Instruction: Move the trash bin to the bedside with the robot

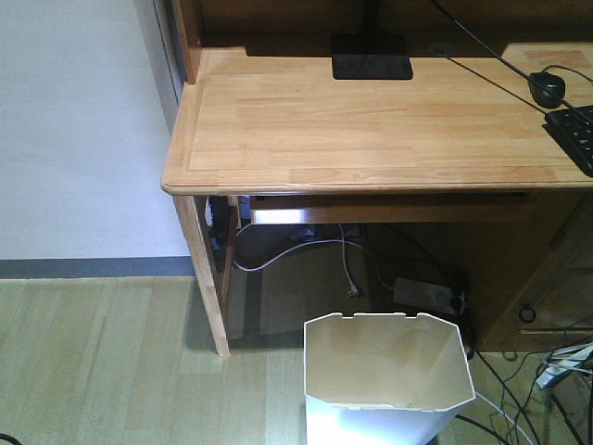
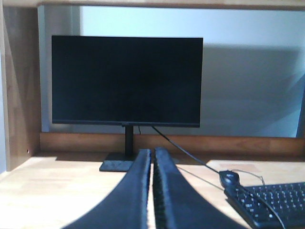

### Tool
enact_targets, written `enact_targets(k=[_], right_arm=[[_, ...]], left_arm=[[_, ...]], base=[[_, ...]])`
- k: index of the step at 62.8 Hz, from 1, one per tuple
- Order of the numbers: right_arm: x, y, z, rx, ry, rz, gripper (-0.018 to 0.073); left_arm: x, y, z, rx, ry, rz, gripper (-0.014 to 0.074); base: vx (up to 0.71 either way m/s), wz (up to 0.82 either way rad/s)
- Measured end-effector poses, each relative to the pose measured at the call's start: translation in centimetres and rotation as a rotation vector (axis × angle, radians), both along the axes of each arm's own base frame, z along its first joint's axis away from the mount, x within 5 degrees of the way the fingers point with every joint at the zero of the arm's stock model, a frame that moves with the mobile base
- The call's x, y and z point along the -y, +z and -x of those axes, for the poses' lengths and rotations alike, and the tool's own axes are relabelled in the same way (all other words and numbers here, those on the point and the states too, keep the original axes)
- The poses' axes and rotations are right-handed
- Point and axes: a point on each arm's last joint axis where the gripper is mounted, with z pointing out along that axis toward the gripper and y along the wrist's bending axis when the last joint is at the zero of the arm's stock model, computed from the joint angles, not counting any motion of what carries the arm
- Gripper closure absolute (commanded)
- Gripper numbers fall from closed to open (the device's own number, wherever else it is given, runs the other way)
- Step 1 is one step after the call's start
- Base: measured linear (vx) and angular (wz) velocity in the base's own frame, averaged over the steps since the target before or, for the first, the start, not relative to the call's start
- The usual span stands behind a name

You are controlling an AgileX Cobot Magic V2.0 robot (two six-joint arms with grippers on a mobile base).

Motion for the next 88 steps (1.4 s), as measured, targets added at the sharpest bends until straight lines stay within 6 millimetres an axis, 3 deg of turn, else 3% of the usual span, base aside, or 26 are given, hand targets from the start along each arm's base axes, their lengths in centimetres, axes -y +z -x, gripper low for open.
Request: enact_targets(k=[13, 29, 43, 55, 66, 79, 88], right_arm=[[0.0, 2.8, -1.4, -0.122, -0.005, 0.011, 0.0567], [0.1, 5.1, -5.4, -0.357, -0.008, 0.012, 0.0567], [0.1, 4.1, -7.6, -0.542, -0.01, 0.012, 0.0567], [0.1, 3.1, -8.4, -0.632, -0.01, 0.013, 0.0538], [0.1, 3.0, -8.5, -0.637, -0.01, 0.013, 0.0416], [0.1, 2.9, -8.4, -0.644, -0.011, 0.012, 0.0153], [0.1, 2.9, -8.4, -0.647, -0.011, 0.012, 0.0025]], left_arm=[[0.0, 0.0, 0.0, 0.0, 0.0, 0.0, 0.0603], [0.0, 0.0, 0.0, 0.0, 0.0, 0.0, 0.0603], [0.0, 0.0, 0.0, 0.0, 0.0, 0.0, 0.0603], [0.0, 0.0, 0.0, 0.0, 0.0, 0.0, 0.0603], [0.0, 0.0, 0.0, 0.0, 0.0, 0.0, 0.0603], [0.0, 0.0, 0.0, 0.0, 0.0, 0.0, 0.0603], [0.0, 0.0, 0.0, 0.0, 0.0, 0.0, 0.0603]], base=[[0.0, 0.0], [0.0, 0.0], [0.0, 0.0], [0.0, 0.0], [0.0, 0.0], [0.0, 0.0], [0.0, 0.0]])
